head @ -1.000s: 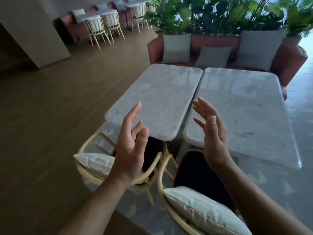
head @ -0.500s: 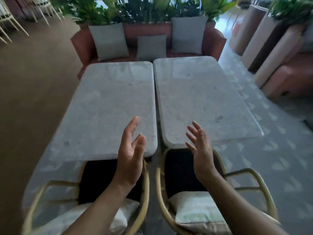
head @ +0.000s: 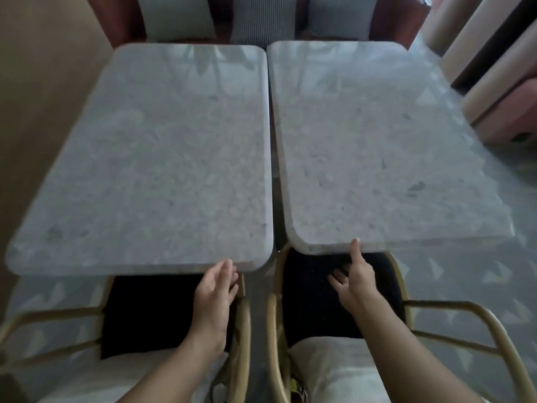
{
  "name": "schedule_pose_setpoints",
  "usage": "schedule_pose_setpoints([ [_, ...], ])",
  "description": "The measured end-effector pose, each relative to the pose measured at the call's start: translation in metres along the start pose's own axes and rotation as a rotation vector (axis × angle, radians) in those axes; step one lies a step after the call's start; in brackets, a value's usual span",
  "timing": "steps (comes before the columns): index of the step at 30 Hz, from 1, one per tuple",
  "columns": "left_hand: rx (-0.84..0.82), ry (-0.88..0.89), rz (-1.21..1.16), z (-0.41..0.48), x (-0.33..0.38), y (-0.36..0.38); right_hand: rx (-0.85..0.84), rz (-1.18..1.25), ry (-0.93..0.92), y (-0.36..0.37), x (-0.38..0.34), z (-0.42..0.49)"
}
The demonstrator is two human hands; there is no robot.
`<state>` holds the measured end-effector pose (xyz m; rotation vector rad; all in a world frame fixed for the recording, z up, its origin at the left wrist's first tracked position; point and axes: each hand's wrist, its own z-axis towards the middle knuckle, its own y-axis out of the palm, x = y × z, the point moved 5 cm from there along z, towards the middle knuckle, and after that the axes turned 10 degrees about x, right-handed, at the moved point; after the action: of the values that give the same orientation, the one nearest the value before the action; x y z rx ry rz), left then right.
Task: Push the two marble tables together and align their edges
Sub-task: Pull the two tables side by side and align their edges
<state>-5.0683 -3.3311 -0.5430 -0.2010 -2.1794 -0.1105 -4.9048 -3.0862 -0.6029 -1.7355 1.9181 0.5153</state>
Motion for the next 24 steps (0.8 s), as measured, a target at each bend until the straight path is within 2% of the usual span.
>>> schedule_pose_setpoints([
  [3,0.133,-0.299,-0.203,0.027,-0.032,0.007,-0.075,0.151,0.076,0.021,0.002,0.03],
  [5,0.184,-0.362,-0.328,0.046,-0.038,0.013,-0.149,0.272,0.107,0.038,0.001,0.038],
  [10,0.285,-0.337,-0.483,0.072,-0.041,0.032,-0.157,0.398,0.128,0.057,0.002,0.037],
  [24,0.27,-0.28,-0.514,0.075,-0.045,0.032,-0.179,0.423,0.106,0.055,0.004,0.034],
])
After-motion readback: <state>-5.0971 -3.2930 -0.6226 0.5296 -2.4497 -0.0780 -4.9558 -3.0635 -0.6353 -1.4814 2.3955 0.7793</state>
